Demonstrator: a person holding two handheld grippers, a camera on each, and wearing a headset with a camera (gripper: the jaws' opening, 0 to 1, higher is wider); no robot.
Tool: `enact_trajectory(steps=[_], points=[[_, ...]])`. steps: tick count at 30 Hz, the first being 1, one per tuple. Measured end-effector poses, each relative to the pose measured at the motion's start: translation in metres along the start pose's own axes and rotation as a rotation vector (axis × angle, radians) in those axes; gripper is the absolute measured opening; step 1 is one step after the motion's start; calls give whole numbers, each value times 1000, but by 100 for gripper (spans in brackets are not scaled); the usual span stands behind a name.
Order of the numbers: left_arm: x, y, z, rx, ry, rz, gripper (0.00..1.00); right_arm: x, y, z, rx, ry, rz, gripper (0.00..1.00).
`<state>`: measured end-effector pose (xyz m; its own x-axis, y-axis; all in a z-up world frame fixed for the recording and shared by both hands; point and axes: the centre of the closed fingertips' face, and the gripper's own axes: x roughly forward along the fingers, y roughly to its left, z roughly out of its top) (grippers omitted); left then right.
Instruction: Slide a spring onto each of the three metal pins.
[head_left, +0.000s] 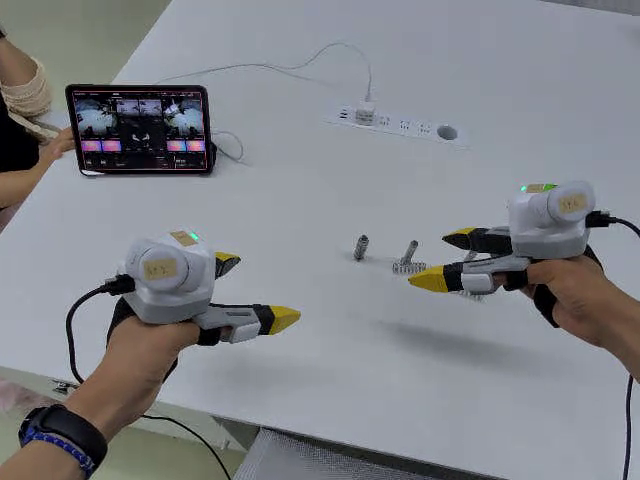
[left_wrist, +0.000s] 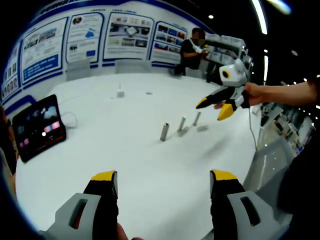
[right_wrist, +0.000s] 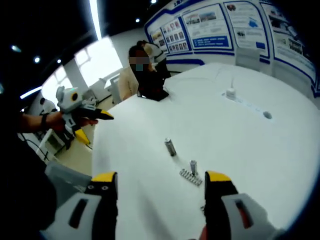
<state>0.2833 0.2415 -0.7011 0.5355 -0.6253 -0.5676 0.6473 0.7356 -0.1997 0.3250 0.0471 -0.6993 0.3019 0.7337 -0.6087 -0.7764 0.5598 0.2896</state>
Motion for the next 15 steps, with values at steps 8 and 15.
enact_trajectory(steps=[8, 15], points=[[5, -2, 3, -1, 4, -4, 81, -16, 3, -17, 63, -40, -30, 78], [9, -3, 3, -1, 15, -9, 85, -31, 5, -36, 99, -48, -61, 81]])
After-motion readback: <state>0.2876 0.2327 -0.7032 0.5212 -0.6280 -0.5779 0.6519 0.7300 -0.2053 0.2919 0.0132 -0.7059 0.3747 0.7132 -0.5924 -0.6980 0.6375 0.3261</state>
